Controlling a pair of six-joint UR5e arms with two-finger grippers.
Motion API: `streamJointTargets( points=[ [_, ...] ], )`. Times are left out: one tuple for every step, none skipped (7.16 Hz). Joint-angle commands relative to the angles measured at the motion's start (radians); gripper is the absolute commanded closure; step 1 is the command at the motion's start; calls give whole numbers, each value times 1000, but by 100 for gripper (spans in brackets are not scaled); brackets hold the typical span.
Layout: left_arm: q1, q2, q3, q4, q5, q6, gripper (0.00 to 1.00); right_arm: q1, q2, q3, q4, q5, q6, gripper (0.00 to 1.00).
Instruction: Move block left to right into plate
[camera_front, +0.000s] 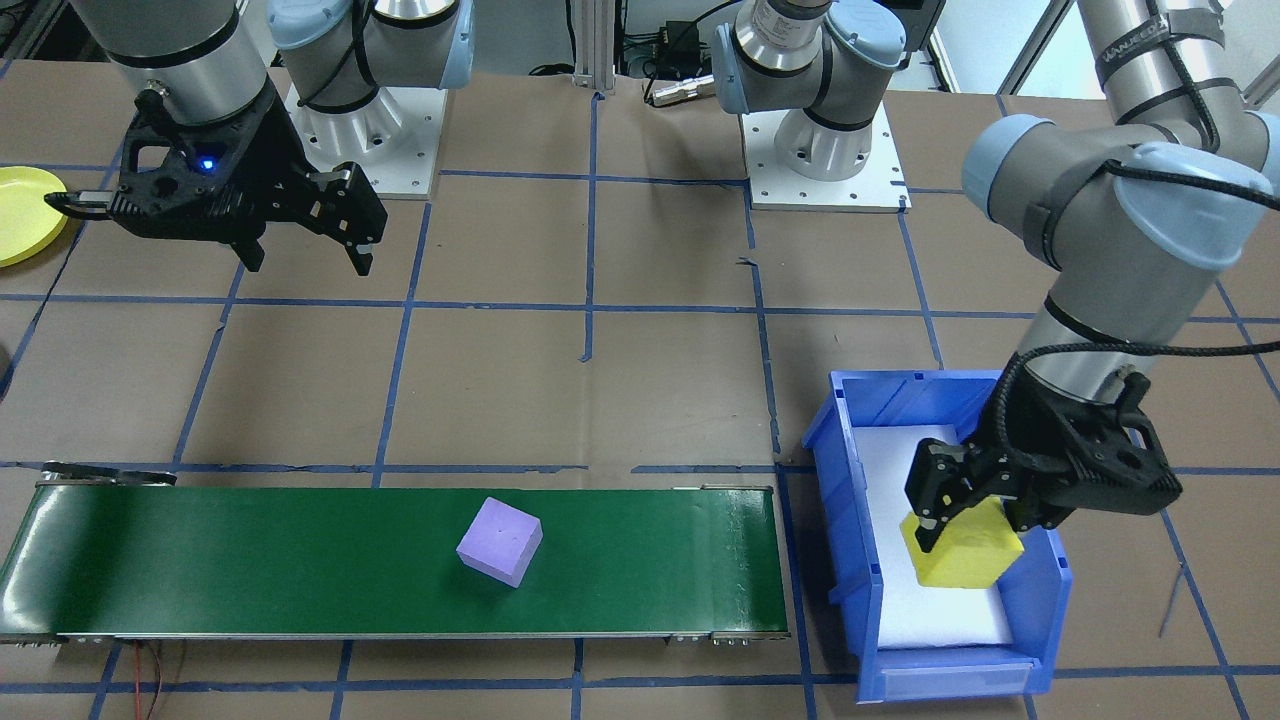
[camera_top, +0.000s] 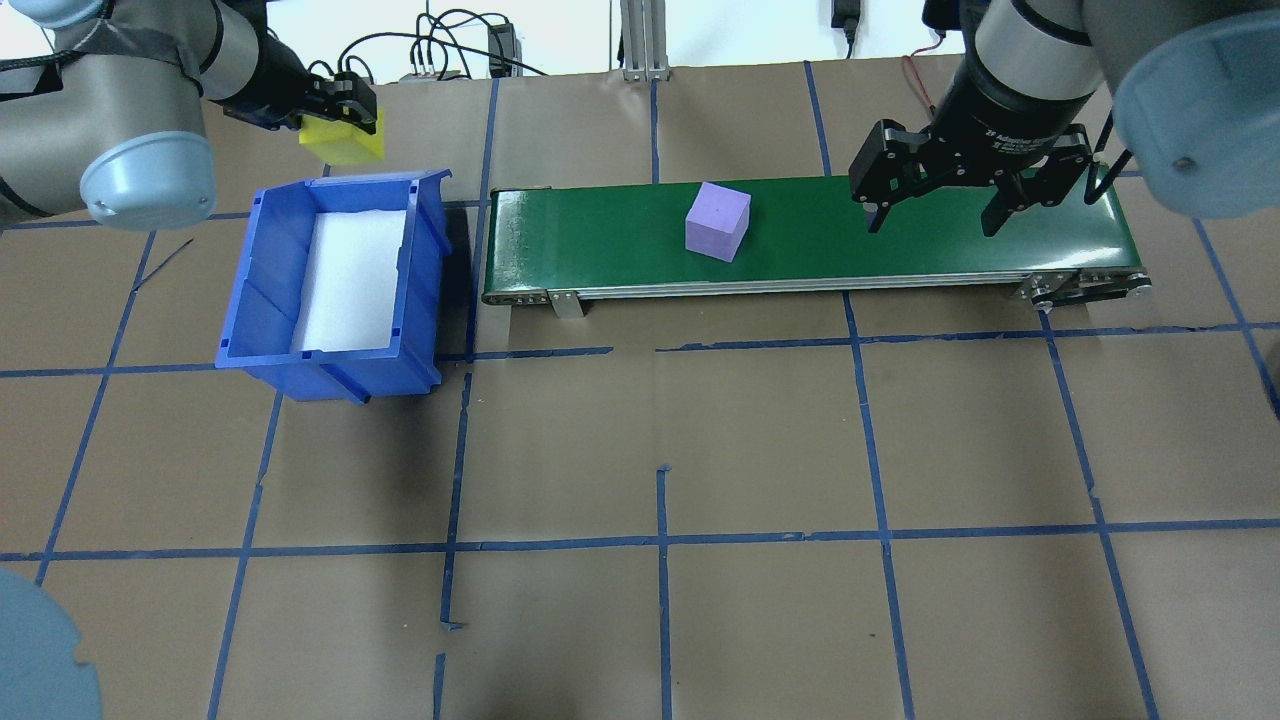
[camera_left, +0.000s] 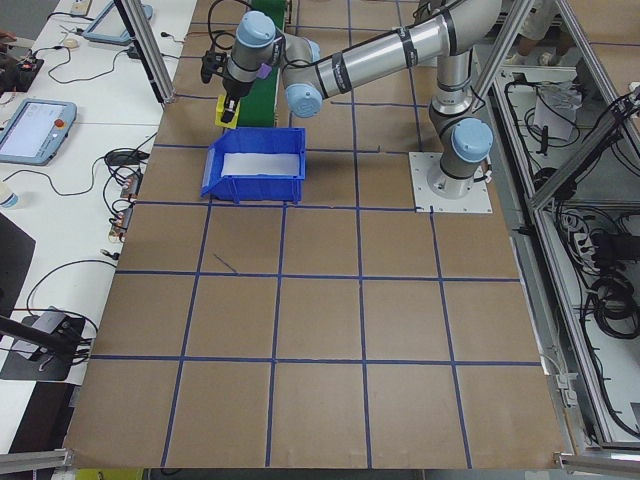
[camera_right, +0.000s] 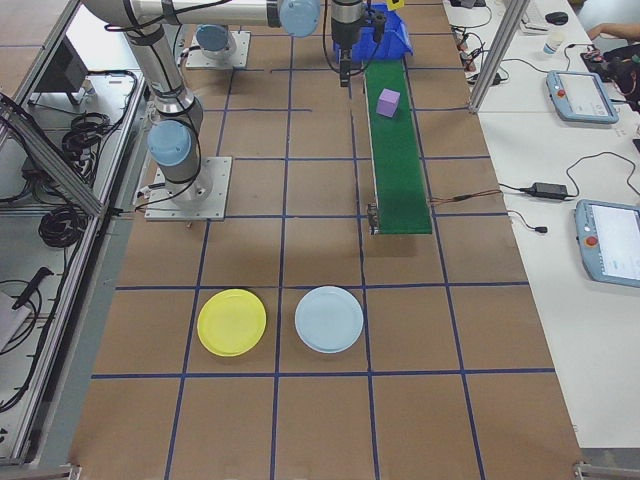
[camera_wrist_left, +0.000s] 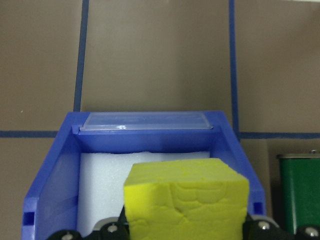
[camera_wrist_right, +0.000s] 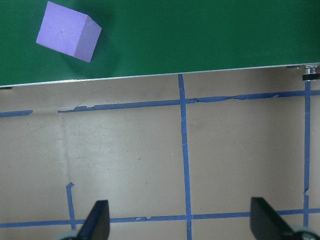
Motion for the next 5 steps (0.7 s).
streamJointTargets(
  points=[
    [-96,-19,-42,-3,-22,29,59,-1,0,5,0,0,0,0],
    [-131,-50,-92,8,-19,59,59,-2,0,5,0,0,-3,0],
    [-150,-87,-103,29,-25,56,59,-2,0,5,-2,0,-2,0],
    [-174,-107,-110,37,-37,56,59,-2,0,5,-2,0,-2,0],
    [-187,-122,-108,35,-41,57,55,-2,0,5,-2,0,-2,0]
  ],
)
